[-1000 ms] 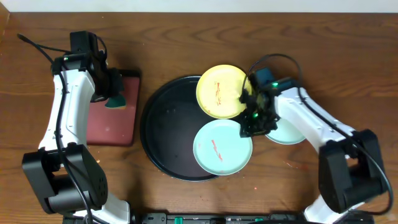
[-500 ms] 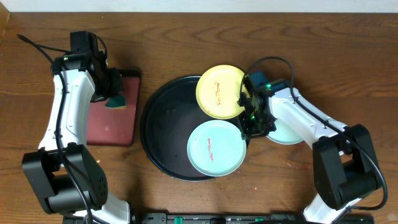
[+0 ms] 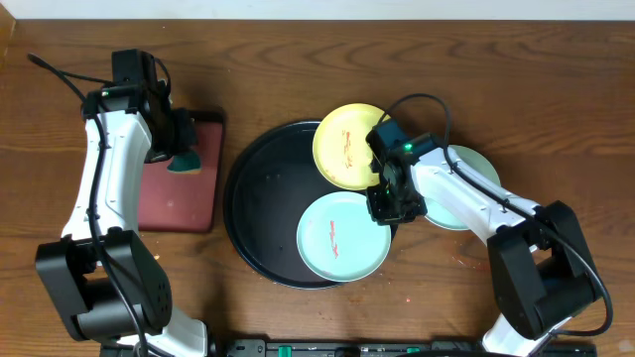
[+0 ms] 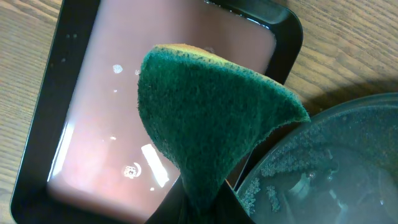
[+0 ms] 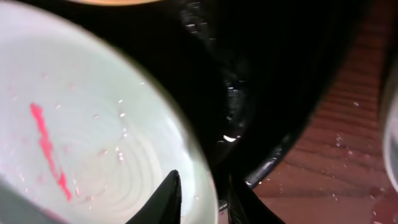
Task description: Clean dirty plates on tray and stack at the side
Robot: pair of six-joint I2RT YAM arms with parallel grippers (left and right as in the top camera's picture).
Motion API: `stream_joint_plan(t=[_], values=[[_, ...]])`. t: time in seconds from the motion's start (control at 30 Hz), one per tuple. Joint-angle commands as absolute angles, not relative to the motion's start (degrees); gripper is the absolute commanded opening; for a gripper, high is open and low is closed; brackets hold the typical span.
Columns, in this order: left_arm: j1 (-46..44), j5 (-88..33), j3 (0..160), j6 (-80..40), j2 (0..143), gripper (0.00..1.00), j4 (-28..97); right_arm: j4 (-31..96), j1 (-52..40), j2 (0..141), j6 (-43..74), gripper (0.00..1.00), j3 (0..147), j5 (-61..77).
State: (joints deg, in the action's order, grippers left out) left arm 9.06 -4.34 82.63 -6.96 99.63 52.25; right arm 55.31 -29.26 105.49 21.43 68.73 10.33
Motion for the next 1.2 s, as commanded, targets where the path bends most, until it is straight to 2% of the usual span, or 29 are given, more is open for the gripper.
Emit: stream_joint_plan(t=[0.0, 0.17, 0.4, 0.73, 0.97, 1.17], values=[[9.3, -4.49, 82.72, -5.8, 99.22, 0.07, 52.21, 55.53, -29.89, 105.78, 25.98, 0.22, 68.34, 7.88], [9.3, -4.49, 82.72, -5.8, 99.22, 0.07, 52.21, 55.48, -30.2, 105.78, 28.75, 0.2, 66.59, 7.94], [9.3, -4.49, 82.72, -5.82, 99.22, 0.07, 52.18, 54.59, -30.85, 105.78, 29.15, 0.01, 66.02, 10.94], [9.3, -4.49, 82.72, -5.82, 99.22, 0.07, 52.18, 45.65, -34.3, 105.78, 29.34, 0.01, 70.43, 17.43], [9.3, -4.51, 82.72, -5.82, 99.22, 0.07, 52.21, 35.66, -36.58, 107.02, 33.93, 0.01, 71.16, 17.34], [9.02, -4.75, 82.72, -6.28, 99.22, 0.08, 52.14, 32.47, -38.28, 110.24, 35.83, 0.01, 71.44, 16.8]])
